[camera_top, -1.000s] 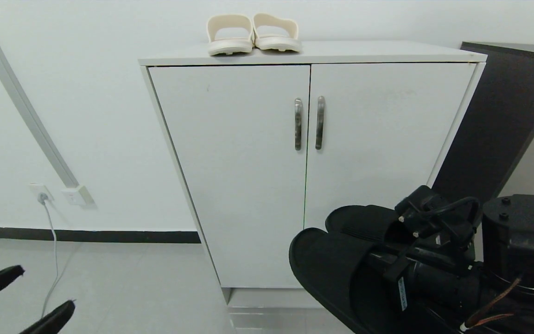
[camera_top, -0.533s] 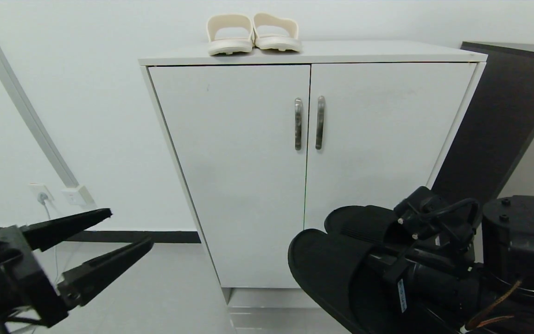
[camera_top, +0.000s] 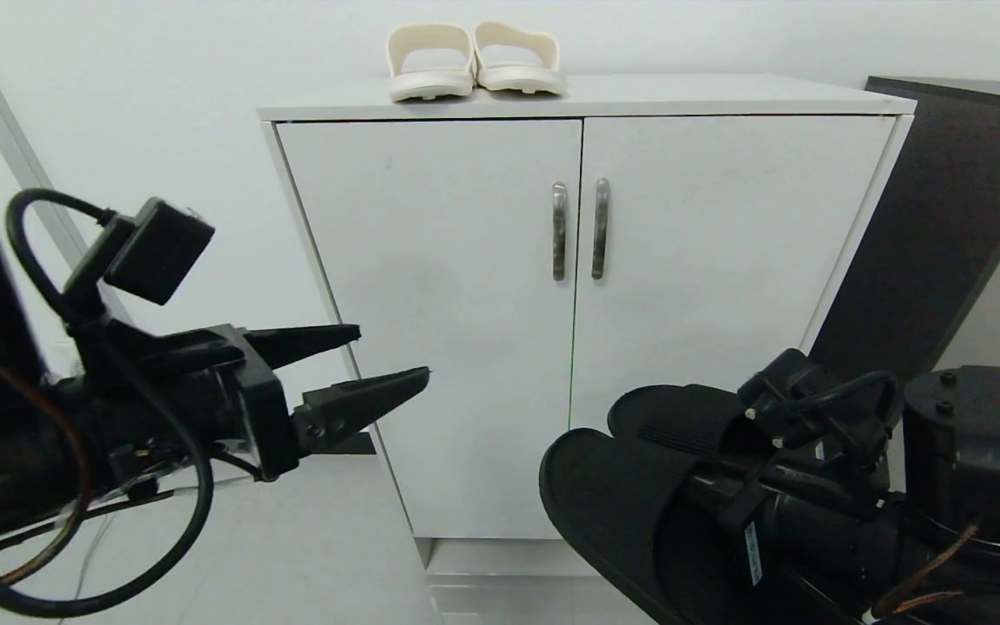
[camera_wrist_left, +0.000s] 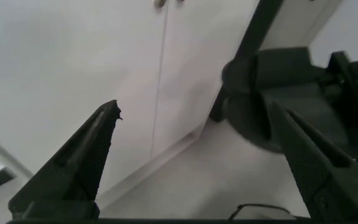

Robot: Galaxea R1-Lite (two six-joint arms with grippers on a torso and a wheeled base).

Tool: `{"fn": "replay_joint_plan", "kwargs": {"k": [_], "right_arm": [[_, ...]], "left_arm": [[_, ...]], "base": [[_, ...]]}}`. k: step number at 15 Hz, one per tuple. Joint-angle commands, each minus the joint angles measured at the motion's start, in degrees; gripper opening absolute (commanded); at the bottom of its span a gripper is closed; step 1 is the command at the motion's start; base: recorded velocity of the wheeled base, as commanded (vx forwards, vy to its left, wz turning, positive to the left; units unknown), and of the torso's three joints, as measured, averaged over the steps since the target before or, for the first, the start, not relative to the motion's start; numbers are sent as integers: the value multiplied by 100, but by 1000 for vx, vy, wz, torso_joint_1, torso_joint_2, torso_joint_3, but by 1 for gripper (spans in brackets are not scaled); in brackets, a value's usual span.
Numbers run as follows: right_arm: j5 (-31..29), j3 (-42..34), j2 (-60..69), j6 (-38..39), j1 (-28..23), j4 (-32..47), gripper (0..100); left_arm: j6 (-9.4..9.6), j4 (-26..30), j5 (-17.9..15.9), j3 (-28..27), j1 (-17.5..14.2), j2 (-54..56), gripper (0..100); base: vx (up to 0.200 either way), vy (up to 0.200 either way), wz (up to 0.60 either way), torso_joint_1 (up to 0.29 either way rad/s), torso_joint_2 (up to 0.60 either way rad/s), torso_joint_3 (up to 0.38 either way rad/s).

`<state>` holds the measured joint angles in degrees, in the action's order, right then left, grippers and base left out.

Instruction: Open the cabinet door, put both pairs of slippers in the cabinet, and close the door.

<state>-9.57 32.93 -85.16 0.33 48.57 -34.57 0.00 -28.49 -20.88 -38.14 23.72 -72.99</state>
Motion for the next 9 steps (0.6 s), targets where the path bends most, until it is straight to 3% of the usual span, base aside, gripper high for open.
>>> {"fn": "replay_joint_plan", "kwargs": {"k": [1,5,9], "right_arm": [[-1,-6,9,2,4,-6,0],[-1,-14,-9,2,12,-6,0],[17,-14,-18,2,12,-6,0]], "left_arm": [[9,-298,-12,-264,203,-708,100],[-44,-614,163,-809,458,-1499,100],[-501,-605,111,-1688,845,-2115,100]], "base": [[0,0,0,0,0,0],[0,0,0,0,0,0],[0,0,0,0,0,0]]}}
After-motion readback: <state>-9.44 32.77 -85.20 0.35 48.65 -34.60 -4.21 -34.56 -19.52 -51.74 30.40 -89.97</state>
